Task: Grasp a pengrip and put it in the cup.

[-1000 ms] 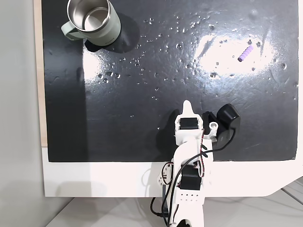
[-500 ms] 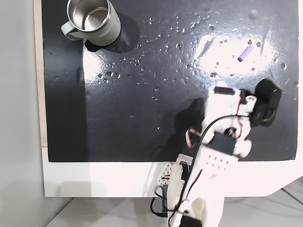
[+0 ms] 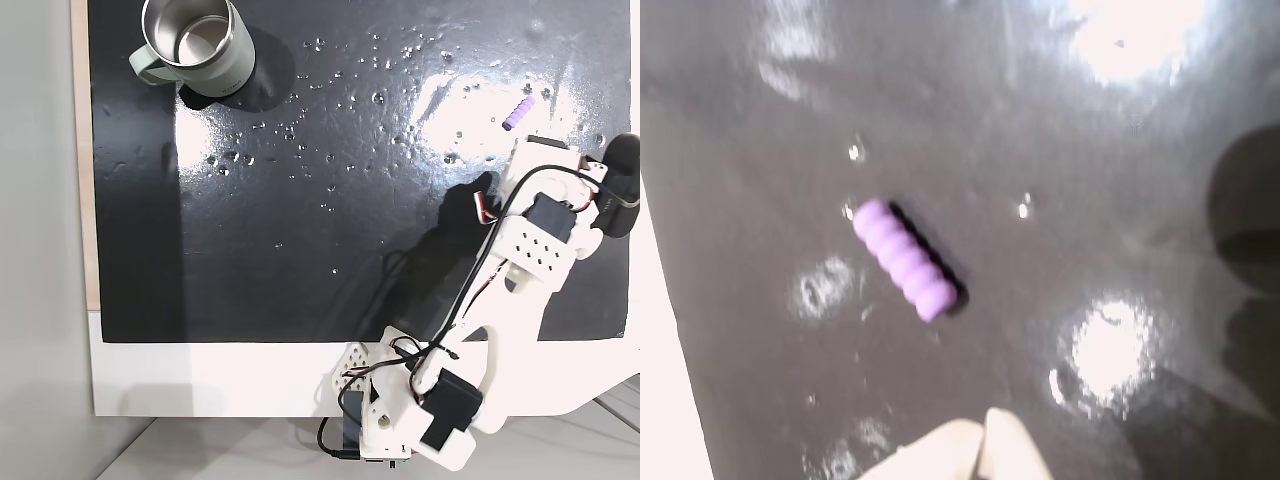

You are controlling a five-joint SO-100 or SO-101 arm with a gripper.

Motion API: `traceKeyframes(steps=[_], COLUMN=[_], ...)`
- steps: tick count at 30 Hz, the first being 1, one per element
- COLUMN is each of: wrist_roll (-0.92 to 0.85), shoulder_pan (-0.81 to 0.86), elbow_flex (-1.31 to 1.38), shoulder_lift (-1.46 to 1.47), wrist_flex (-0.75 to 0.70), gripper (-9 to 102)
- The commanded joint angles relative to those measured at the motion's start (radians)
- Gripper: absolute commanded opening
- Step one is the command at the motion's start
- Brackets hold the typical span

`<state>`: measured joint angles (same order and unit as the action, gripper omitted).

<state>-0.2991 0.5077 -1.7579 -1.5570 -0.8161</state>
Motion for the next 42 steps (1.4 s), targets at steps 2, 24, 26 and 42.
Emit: traceKeyframes(steps=[2,24,26,42], wrist_roll=[-0.028,-0.017,-0.015,-0.146], shoulder_pan=[0.048,0.052,0.054,0.008], elbow_flex=[0.153,0.512,0.561,0.963], shoulder_lift=[0.069,0.379,0.417,0.699], wrist_flex=[0.005,-0.060,-0.077,-0.198], gripper=[0,0,0,0])
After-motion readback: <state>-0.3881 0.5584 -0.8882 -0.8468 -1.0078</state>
